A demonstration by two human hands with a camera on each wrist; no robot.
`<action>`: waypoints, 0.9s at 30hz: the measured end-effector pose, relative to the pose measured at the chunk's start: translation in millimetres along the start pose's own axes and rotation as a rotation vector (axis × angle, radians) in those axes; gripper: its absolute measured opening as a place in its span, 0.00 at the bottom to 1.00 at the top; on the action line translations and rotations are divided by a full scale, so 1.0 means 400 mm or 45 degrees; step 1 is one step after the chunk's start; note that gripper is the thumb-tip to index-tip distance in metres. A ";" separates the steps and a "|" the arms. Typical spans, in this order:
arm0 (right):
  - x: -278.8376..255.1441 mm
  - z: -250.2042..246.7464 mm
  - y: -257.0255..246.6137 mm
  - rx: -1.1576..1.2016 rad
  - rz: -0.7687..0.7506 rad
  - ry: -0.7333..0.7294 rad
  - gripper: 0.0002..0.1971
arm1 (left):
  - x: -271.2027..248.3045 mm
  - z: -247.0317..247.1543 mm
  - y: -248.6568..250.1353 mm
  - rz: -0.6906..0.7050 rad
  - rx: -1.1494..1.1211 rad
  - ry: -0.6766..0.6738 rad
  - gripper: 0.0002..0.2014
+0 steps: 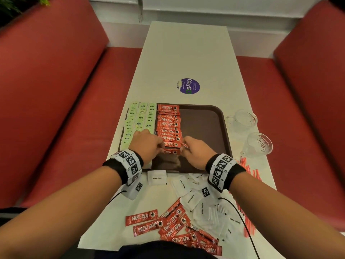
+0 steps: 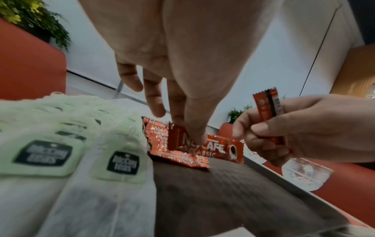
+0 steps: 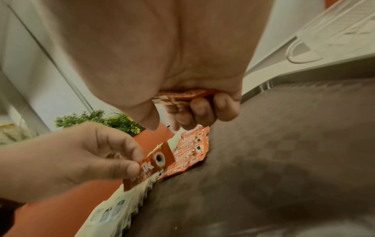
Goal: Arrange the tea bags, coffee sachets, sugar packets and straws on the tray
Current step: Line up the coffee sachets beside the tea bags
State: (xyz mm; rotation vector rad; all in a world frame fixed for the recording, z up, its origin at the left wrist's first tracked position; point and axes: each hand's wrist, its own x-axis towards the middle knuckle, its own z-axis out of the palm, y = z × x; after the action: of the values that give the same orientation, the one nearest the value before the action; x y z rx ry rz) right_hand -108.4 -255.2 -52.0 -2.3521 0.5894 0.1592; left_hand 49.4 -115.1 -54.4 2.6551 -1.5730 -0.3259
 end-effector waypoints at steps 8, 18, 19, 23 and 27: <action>-0.008 -0.025 0.030 0.030 0.090 -0.026 0.17 | 0.096 0.036 0.017 -0.109 0.153 -0.173 0.06; 0.013 -0.015 0.039 -0.127 0.102 -0.031 0.08 | 0.132 0.038 0.016 -0.143 0.126 -0.140 0.09; 0.017 -0.015 0.040 -0.141 0.076 -0.023 0.09 | 0.131 0.037 0.015 -0.127 0.092 -0.104 0.09; 0.032 -0.015 0.044 -0.162 -0.015 0.006 0.12 | 0.116 0.015 0.021 0.118 -0.276 0.058 0.14; 0.049 -0.007 0.033 -0.149 -0.081 0.013 0.11 | 0.092 0.001 0.028 0.304 -0.240 -0.030 0.12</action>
State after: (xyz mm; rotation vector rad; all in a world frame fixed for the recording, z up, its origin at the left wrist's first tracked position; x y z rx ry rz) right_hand -97.1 -272.8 -63.2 -2.4831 0.5216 0.1568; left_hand 57.0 -152.6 -59.0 2.3040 -1.7474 -0.4690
